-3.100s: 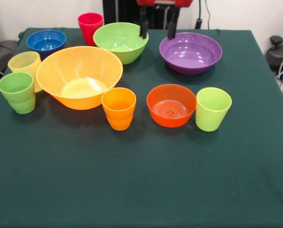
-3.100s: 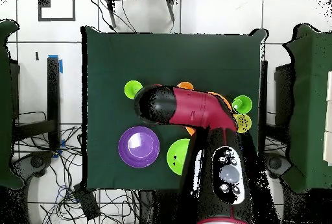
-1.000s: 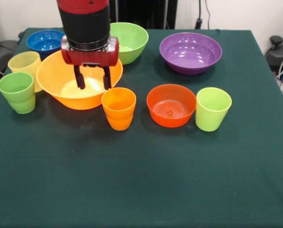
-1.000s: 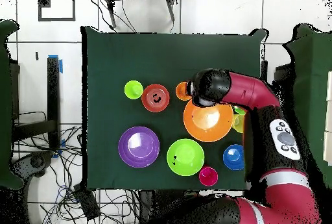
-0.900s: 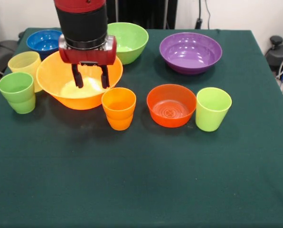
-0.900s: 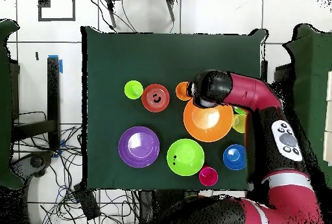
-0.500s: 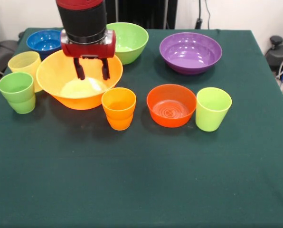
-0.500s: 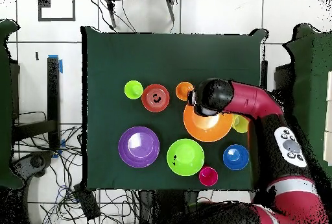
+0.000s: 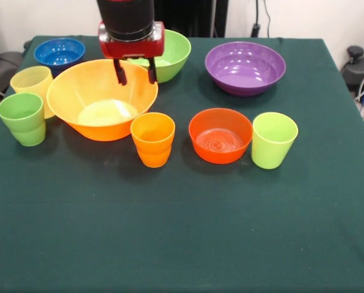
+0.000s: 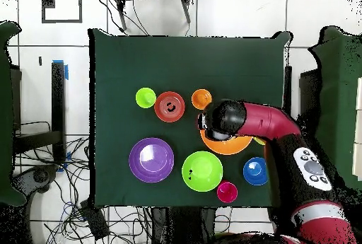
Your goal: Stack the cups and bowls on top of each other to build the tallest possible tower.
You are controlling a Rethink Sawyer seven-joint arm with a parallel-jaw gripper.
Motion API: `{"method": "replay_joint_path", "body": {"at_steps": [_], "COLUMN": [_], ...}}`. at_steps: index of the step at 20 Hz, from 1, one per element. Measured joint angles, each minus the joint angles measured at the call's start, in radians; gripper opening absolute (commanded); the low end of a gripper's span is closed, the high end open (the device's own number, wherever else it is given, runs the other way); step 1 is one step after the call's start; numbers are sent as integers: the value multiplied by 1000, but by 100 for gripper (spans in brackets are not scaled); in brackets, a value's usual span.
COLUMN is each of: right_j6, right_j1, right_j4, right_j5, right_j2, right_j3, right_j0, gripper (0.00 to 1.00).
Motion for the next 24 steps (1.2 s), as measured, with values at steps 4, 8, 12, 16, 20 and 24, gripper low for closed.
{"method": "replay_joint_path", "body": {"at_steps": [4, 8, 12, 16, 20, 24], "right_j6": [0, 0, 0, 0, 0, 0], "right_j1": [-12, -8, 0, 4, 4, 4], "right_j4": [-20, -29, -43, -48, -48, -48], "right_j5": [-32, -53, -82, -105, -127, -142], "right_j2": [10, 17, 23, 28, 35, 41], "right_j3": [47, 63, 73, 75, 76, 78], "right_j0": [-9, -18, -24, -24, -24, -24], "gripper": [100, 100, 100, 100, 100, 100]}}
